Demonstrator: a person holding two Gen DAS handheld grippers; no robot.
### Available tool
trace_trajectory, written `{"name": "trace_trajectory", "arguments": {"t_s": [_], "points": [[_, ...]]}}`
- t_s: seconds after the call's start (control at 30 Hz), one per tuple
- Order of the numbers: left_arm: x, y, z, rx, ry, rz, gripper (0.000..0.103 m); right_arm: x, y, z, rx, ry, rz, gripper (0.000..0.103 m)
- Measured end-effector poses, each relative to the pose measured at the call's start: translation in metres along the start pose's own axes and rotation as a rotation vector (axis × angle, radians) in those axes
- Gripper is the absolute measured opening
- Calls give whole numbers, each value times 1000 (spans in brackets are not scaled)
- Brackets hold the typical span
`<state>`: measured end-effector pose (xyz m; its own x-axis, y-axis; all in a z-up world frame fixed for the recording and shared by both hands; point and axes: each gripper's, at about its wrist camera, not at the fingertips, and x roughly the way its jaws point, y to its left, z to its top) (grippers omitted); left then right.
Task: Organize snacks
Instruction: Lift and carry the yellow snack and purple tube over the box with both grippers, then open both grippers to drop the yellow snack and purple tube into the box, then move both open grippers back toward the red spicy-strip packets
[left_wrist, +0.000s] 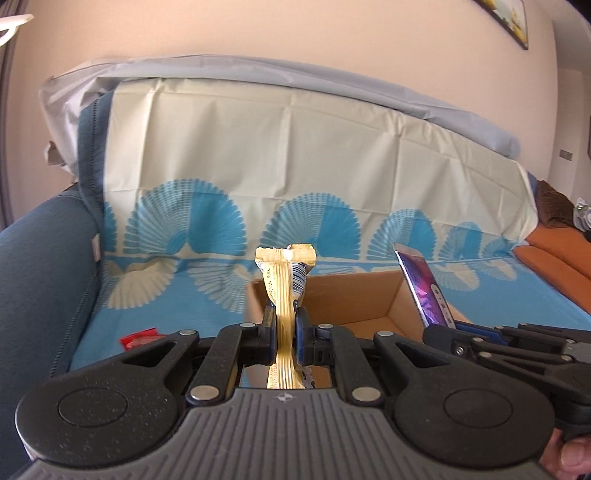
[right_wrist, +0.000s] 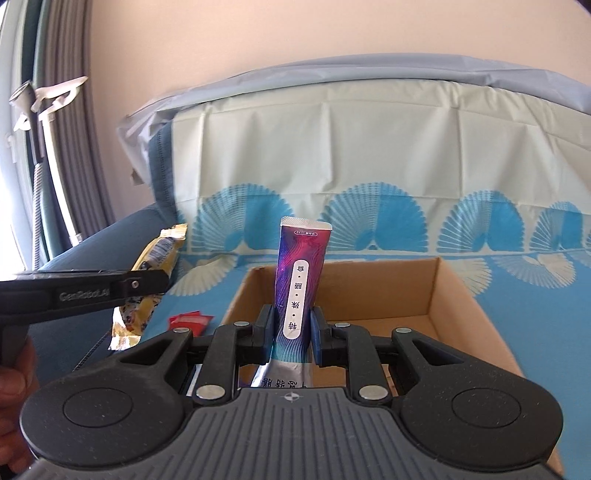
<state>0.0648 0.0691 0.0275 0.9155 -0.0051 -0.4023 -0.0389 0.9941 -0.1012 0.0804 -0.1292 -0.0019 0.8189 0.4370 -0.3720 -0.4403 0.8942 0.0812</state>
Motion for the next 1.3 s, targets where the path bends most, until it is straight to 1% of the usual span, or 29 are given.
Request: {"name": "trace_trajectory", "arguments": {"t_s": [0.07, 0.27, 0.53, 0.57, 0.63, 0.67, 0.7, 0.73, 0.8, 0.93, 1.07, 1.13, 1.17, 1.3], "points": [[1, -9, -1, 12, -7, -26, 10, -1, -6, -1, 3, -8, -28, 21], [4, -31, -3, 36, -25, -95, 10, -5, -16, -1, -39, -53, -124, 21], [10, -43, -4, 38, -26, -154, 10, -3, -16, -4, -69, -73, -174, 21], [11, -44, -4, 38, -19, -166, 10, -3, -15, -4, -73, -77, -180, 21], [17, -45, -5, 40, 28, -215, 15, -1, -12, -6, -88, -77, -208, 25], [18, -48, -7, 57, 33, -204, 27, 0, -11, -6, -93, -78, -230, 28], [17, -50, -7, 82, 19, -179, 42, 1, -10, -7, -96, -76, -255, 42], [15, -51, -7, 103, 2, -163, 43, 2, -10, -7, -92, -75, -271, 60], [13, -48, -7, 113, -9, -153, 47, 3, -11, -7, -69, -74, -288, 69], [13, -39, -6, 103, -14, -126, 47, 9, -9, -9, -57, -58, -296, 71], [8, -27, -5, 111, -64, -66, 47, 13, 2, -10, -60, -58, -293, 74], [6, -20, -6, 117, -79, -40, 50, 15, 9, -10, -55, -58, -289, 75], [5, -16, -7, 122, -77, -23, 54, 16, 13, -10, -51, -58, -287, 76], [3, 5, -9, 101, -46, 24, 62, 20, 33, -11, -39, -57, -269, 76]]}}
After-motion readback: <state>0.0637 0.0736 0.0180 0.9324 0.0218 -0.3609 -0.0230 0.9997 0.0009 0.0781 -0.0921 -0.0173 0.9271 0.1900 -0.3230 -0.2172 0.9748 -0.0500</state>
